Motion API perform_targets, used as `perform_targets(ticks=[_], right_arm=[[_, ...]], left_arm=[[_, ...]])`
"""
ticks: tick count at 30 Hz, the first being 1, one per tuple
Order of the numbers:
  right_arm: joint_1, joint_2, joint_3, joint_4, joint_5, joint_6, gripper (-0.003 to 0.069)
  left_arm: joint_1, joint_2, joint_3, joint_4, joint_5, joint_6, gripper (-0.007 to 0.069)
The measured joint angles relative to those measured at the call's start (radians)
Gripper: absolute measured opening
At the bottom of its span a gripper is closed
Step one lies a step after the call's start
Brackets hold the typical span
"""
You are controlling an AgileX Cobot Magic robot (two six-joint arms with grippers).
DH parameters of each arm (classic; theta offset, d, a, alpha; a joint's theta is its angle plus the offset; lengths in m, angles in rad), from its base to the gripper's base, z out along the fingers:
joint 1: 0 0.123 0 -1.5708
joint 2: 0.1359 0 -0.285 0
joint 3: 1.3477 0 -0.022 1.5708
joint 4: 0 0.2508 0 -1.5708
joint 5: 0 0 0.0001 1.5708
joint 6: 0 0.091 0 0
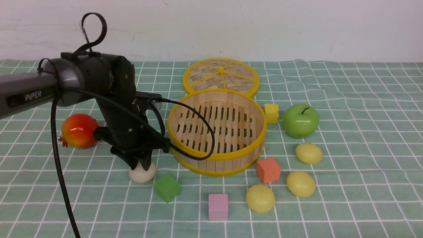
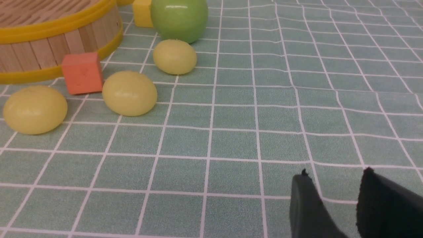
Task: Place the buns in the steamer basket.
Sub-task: Use the left arm to grab a steamed stuffed bun, then use the left arm to put the steamed stuffed bun into the steamer
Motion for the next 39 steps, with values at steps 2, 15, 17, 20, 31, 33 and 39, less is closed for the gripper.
perform_targets(ticks=[2,15,17,20,31,33,39], right_arm=[[0.000,0.000,0.000,0.000,0.000,0.000,0.0240],[0.000,0.000,0.000,0.000,0.000,0.000,0.0240],[0.000,0.000,0.000,0.000,0.000,0.000,0.0240],[0.000,0.000,0.000,0.000,0.000,0.000,0.0240],[0.000,0.000,0.000,0.000,0.000,0.000,0.0240],[0.000,0.000,0.000,0.000,0.000,0.000,0.0240],[0.000,0.000,0.000,0.000,0.000,0.000,0.0240]], left_arm=[[0.000,0.000,0.000,0.003,0.002,0.000,0.0212],[-0.001,-0.060,-0.003,0.014,0.026,0.000,-0.0013],[-0.010,-0.095,-0.003,0.013,0.028,0.000,-0.0013],[-0.062,-0.186,-0.057,0.009,0.035,0.000,-0.0013],[-0.169,0.011,-0.366,0.013,-0.041,0.003,-0.0013],[-0.162,0.086,-0.419,0.036,-0.061,0.003,-0.0008],[-0.156,0.246,-0.534,0.060,-0.046,0.003,0.0090]])
